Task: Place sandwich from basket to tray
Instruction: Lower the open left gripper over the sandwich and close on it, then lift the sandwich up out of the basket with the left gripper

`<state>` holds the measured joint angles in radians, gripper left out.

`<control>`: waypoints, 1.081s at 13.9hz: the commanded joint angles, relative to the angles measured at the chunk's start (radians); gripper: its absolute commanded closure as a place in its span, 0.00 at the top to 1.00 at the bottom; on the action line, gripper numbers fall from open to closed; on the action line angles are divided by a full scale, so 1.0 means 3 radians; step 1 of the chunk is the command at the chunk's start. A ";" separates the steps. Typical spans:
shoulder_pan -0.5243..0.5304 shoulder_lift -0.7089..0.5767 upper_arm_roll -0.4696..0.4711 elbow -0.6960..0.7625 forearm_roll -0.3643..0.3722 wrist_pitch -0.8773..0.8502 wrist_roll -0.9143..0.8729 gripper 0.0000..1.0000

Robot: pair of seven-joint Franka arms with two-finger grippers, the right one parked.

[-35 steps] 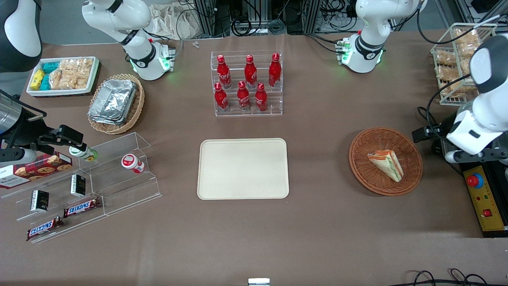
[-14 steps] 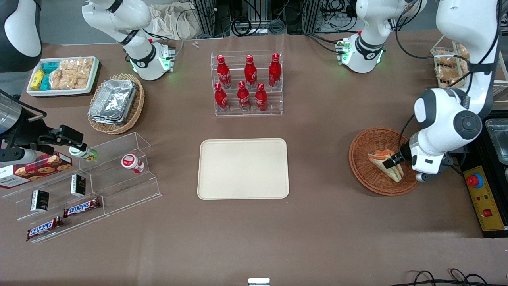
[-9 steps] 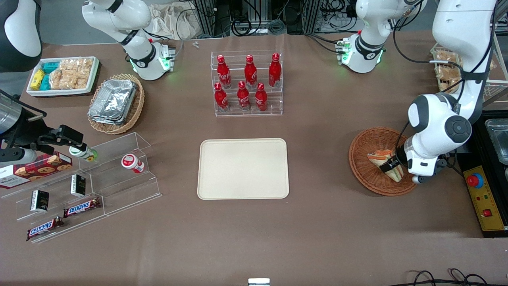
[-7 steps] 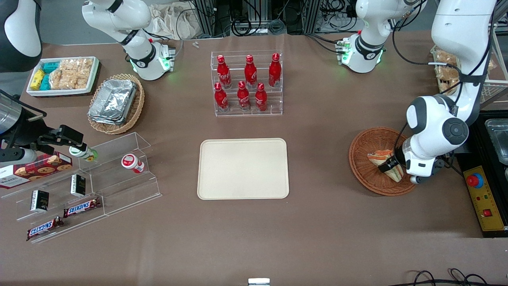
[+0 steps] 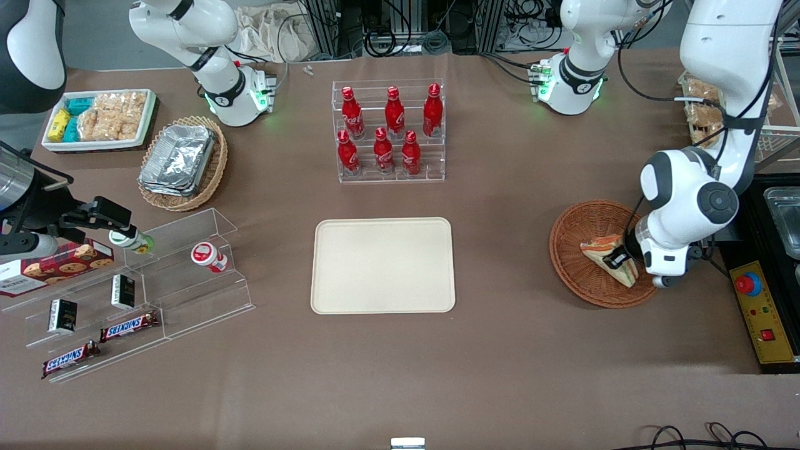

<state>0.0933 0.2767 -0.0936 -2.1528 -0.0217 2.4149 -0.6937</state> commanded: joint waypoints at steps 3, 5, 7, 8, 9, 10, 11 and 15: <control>-0.0004 -0.0533 -0.0046 0.0618 -0.0030 -0.1353 -0.0183 0.07; -0.0009 -0.0539 -0.0071 0.1221 -0.0075 -0.2114 -0.0178 0.07; -0.0009 -0.0503 -0.0128 0.1723 -0.0168 -0.2668 -0.0162 0.09; -0.0009 -0.0498 -0.0178 0.1857 -0.0173 -0.2792 -0.0152 0.09; -0.0009 -0.0498 -0.0255 0.1893 -0.0178 -0.2798 -0.0142 0.10; -0.0009 -0.0478 -0.0347 0.1894 -0.0209 -0.2773 -0.0132 0.10; -0.0009 -0.0447 -0.0454 0.1914 -0.0209 -0.2773 -0.0081 0.12; -0.0086 -0.0319 -0.0853 0.1919 -0.0158 -0.2605 0.0384 0.18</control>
<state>0.0782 0.1437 -0.3008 -1.6149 -0.0685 1.6228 -0.6399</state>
